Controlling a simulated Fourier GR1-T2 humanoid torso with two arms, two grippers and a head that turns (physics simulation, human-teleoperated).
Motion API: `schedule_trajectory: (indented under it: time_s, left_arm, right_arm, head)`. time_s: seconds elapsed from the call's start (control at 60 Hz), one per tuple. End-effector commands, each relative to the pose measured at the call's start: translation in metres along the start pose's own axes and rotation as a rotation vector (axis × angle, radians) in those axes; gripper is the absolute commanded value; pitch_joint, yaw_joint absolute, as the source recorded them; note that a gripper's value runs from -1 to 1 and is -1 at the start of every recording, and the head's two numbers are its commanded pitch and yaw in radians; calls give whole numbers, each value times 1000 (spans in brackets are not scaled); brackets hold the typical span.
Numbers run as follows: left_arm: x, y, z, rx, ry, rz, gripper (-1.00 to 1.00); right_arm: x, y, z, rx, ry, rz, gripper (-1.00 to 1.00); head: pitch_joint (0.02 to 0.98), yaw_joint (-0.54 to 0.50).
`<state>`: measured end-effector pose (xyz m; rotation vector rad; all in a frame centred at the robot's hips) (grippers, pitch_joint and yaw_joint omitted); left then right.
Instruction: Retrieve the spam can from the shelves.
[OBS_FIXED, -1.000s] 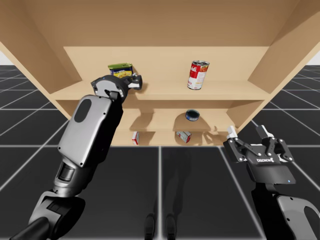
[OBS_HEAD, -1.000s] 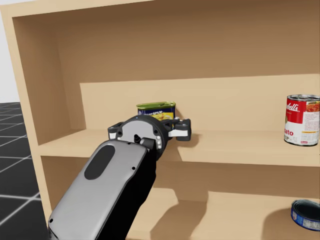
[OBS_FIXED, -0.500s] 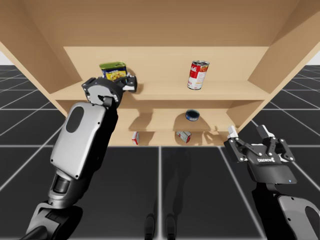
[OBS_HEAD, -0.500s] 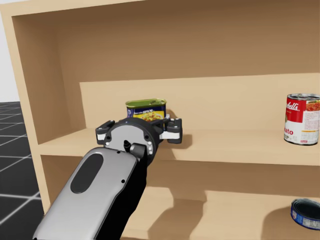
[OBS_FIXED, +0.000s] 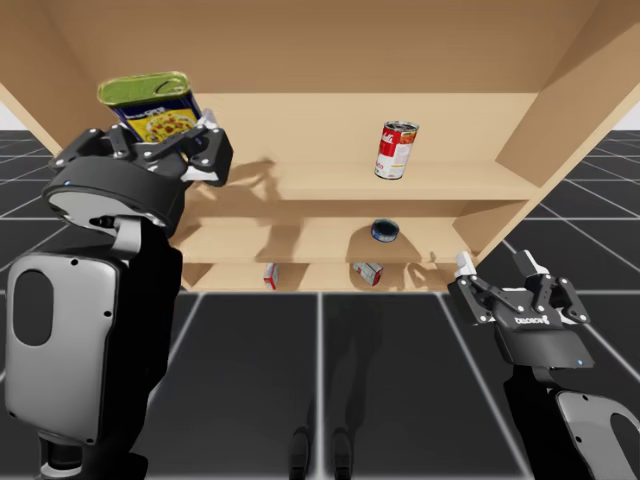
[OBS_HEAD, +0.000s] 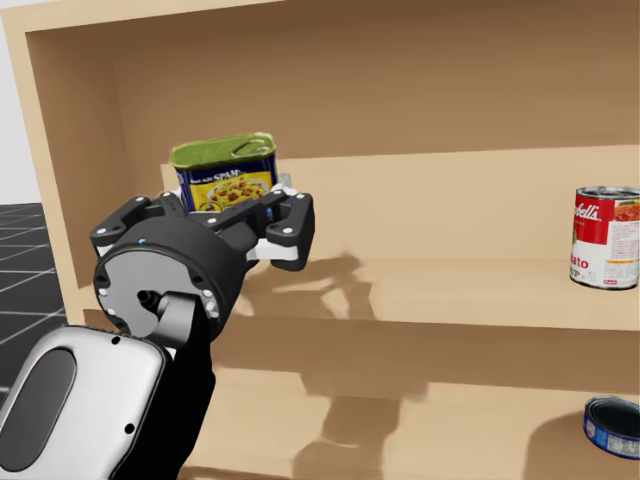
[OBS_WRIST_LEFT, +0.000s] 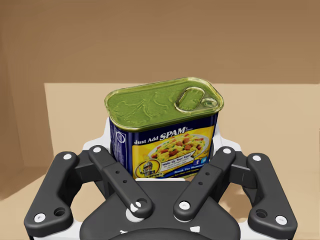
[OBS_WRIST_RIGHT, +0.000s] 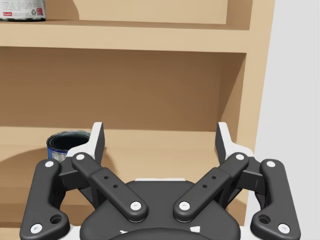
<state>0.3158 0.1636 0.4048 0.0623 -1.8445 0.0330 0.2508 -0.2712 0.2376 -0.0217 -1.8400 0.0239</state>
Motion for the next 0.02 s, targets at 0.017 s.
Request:
schedule_trajectory:
  time_s: [0.017]
  left_arm:
    - [4,6,23,-102,279,-16,1000]
  right_arm:
    - [0,0,0,0,1,0,-1000]
  head:
    - [268,227]
